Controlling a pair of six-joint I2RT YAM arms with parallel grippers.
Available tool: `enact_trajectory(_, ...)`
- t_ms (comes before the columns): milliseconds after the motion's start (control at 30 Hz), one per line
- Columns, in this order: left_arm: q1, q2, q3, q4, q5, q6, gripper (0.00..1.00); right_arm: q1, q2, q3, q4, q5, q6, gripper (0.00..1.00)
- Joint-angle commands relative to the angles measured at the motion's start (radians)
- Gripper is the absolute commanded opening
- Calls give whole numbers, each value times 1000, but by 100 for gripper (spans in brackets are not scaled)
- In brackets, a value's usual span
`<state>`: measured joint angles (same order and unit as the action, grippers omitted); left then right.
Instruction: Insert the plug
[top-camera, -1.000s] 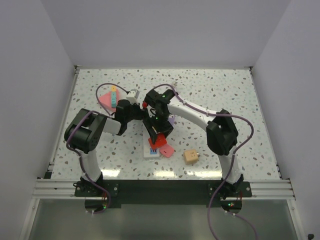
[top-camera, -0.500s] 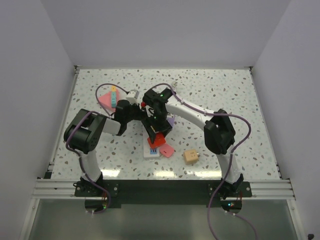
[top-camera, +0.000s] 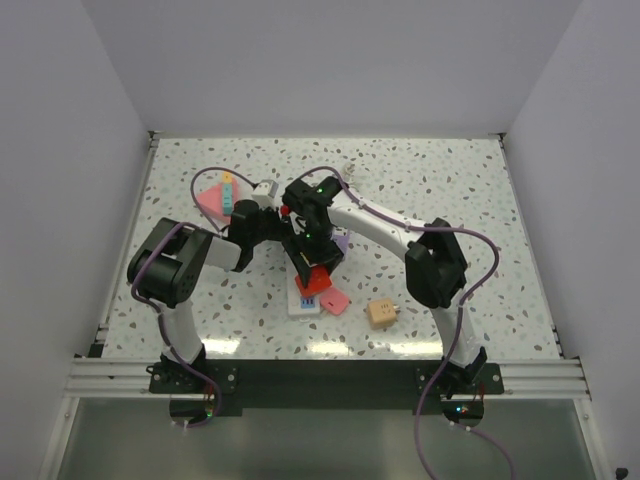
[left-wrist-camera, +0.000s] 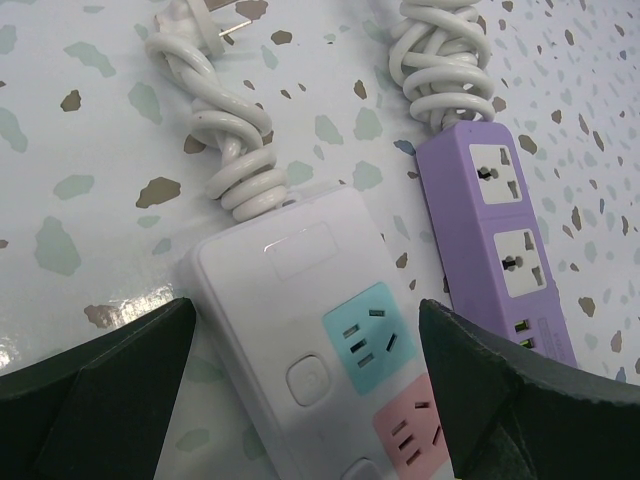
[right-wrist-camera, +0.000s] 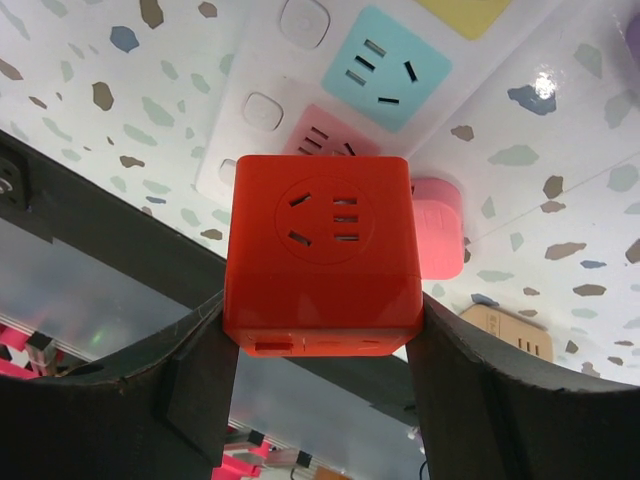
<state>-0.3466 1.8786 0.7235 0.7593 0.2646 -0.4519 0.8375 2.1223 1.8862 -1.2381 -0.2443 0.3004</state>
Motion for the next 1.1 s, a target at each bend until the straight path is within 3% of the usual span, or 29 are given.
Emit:
enact_trajectory(0,11,-7,-27,-77,13,-2,100,-5,28,36,-55,120,13,0)
enact_trajectory(433,18,-9,-38,-63,24,-1,100,-5,54,65,-69,151,14,0)
enact_trajectory(1067,34,-16,-50,-58,35,5,100,-8,-10,16,64,241,106,0)
